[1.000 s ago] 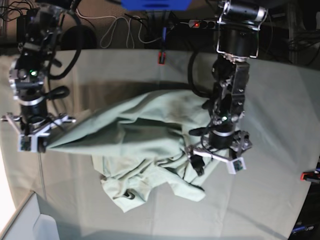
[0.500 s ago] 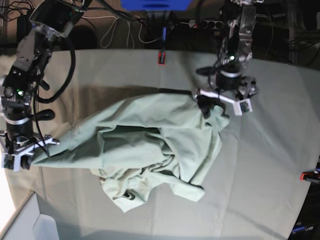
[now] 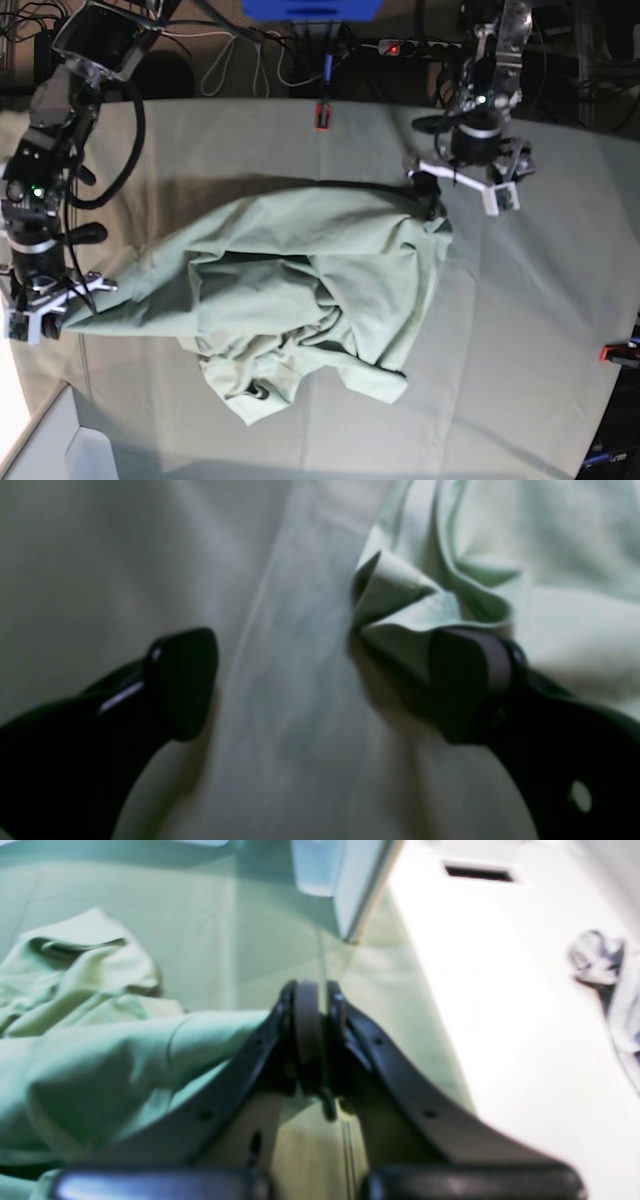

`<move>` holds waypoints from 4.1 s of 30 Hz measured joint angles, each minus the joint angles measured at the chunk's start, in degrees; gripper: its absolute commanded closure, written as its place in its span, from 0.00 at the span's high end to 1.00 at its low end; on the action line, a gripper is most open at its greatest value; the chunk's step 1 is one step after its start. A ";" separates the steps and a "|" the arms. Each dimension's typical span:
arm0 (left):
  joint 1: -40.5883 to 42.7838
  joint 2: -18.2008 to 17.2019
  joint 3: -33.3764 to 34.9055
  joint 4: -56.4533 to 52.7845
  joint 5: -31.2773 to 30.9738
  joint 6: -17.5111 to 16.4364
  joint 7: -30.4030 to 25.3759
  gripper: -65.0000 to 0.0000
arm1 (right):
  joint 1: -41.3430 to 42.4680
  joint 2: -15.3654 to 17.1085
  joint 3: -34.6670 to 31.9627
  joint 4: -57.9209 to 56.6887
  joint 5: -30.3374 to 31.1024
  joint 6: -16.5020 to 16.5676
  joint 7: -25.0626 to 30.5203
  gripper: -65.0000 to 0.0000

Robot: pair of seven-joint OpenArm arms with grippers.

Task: Layout the t-shirt on the table in an organized manner, then fold the t-shirt properly
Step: 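Lift the shirt with both grippers, stretching it between them, then hold the shirt with the right gripper and drag the left gripper back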

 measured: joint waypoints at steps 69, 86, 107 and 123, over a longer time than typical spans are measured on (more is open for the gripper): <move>-26.10 3.93 -10.62 -9.11 -9.75 9.03 13.81 0.66 | -3.54 -0.02 -1.84 -0.28 3.89 -0.02 -0.11 0.00; -30.34 5.33 -11.06 -19.52 -9.97 9.11 14.05 0.51 | -3.67 -0.02 -1.84 -0.28 3.89 -0.02 -0.07 0.00; -29.64 5.27 -11.41 -15.85 -9.70 -4.22 15.02 0.00 | -3.69 -0.02 -1.86 -0.28 3.89 -0.02 -0.26 0.00; -26.67 5.20 -11.30 -13.84 -9.60 -3.96 14.56 0.42 | -3.67 -0.02 -3.13 -0.31 4.04 -0.02 -0.07 0.00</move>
